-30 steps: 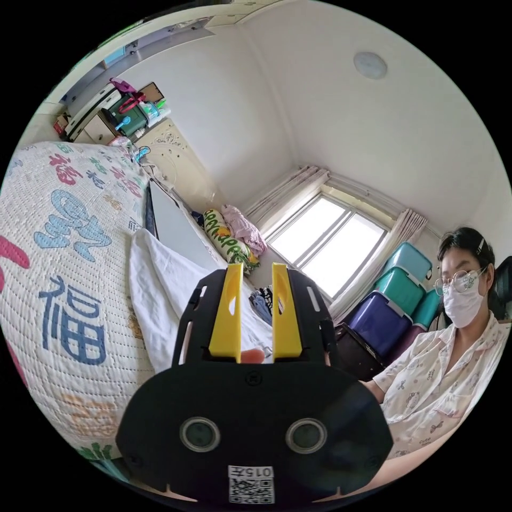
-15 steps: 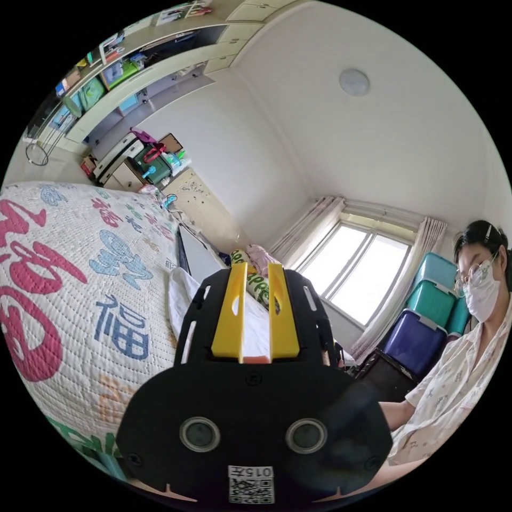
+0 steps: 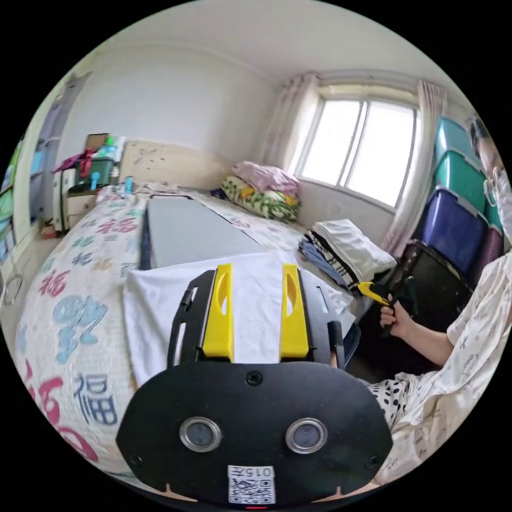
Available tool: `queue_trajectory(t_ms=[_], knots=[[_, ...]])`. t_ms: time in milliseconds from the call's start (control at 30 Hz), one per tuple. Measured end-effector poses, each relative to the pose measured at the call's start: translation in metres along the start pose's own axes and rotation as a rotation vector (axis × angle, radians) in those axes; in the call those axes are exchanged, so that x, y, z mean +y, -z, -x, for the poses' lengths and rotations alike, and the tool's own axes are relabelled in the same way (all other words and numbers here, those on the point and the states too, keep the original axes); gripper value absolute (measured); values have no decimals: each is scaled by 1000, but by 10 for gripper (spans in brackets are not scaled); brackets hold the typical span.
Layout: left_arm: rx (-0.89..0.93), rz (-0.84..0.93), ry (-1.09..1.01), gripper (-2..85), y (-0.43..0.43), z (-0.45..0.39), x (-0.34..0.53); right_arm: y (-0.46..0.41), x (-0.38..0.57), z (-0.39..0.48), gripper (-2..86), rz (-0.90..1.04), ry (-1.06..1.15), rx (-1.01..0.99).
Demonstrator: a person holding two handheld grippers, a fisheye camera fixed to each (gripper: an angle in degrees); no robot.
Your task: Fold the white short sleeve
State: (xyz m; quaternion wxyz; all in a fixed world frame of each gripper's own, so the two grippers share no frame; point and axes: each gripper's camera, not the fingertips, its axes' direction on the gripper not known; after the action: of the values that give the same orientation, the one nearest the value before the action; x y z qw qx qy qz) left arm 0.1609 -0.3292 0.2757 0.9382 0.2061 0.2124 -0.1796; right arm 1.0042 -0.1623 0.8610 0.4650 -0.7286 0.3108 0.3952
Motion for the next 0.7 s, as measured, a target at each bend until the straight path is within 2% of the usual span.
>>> queue_trajectory(t_ms=[200, 400, 533, 600, 700], knots=[[138, 184, -38, 134, -193, -39, -143, -69, 38, 24, 99, 117, 80, -27], [202, 266, 4, 125, -334, -62, -229, -85, 78, 61, 54, 136, 248, -97], [198, 293, -64, 121, -381, -86, -252, -94, 93, 72, 4, 237, 408, -45], [180, 305, -134, 121, -400, -102, -262, -84, 92, 68, -1, 208, 423, -52], [200, 291, -126, 121, -415, -103, -278, -70, 95, 54, 7, 103, 431, -77]])
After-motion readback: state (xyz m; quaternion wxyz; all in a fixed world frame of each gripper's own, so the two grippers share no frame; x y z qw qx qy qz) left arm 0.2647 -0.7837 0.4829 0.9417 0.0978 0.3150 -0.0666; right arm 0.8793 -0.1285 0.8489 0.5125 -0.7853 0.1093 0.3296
